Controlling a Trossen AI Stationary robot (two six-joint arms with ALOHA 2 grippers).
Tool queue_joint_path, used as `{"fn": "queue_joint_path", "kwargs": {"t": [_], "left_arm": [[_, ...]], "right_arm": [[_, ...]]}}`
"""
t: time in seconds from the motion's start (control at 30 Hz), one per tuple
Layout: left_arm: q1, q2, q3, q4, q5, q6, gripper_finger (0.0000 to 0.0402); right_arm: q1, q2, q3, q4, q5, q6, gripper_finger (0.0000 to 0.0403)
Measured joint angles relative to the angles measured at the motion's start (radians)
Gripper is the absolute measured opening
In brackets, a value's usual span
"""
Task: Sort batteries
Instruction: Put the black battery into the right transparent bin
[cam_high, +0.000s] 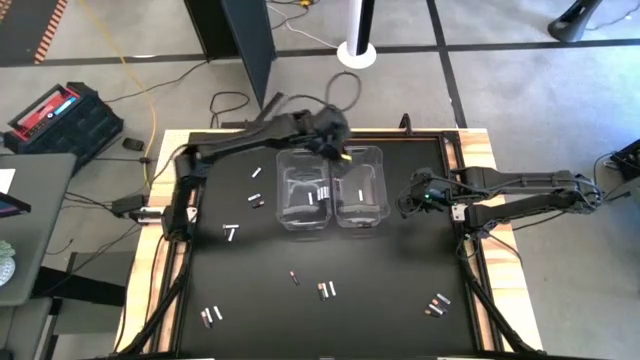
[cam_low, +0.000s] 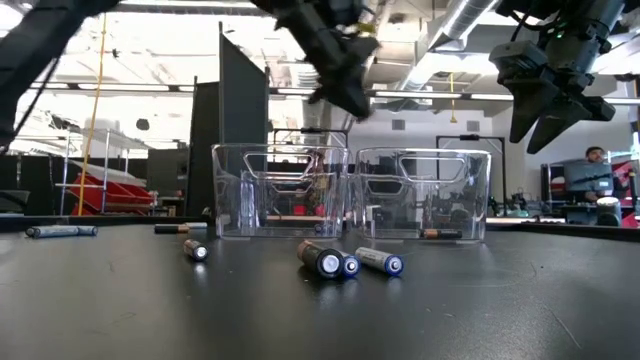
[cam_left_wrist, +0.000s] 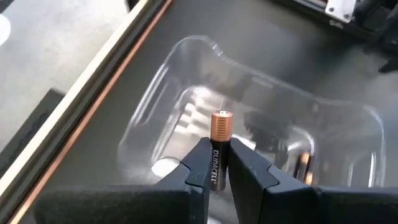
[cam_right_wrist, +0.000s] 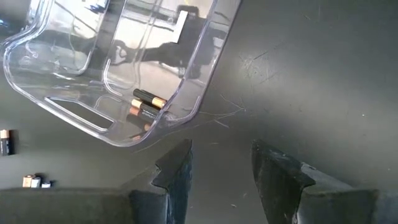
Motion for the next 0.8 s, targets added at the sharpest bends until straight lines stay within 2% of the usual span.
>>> {"fn": "queue_joint_path", "kwargs": {"t": [0.2,0.37,0.8], "left_arm": [[-0.051,0.188,0.162,-0.022,0.014,-0.009,0.0038],[-0.085,0.279,0.212,-0.023,0.016,-0.011,0.0038],[-0.100,0.295,0.199,-0.037,0.016,-0.043,0.0050]], "right_arm": [[0.000,0.000,0.000,0.000,0.000,-0.008,0.0179],[0.000,0.000,0.000,-0.001,0.000,-0.040,0.0179],[0.018,0.000,0.000,-0.004,0.000,-0.053,0.0179]]}}
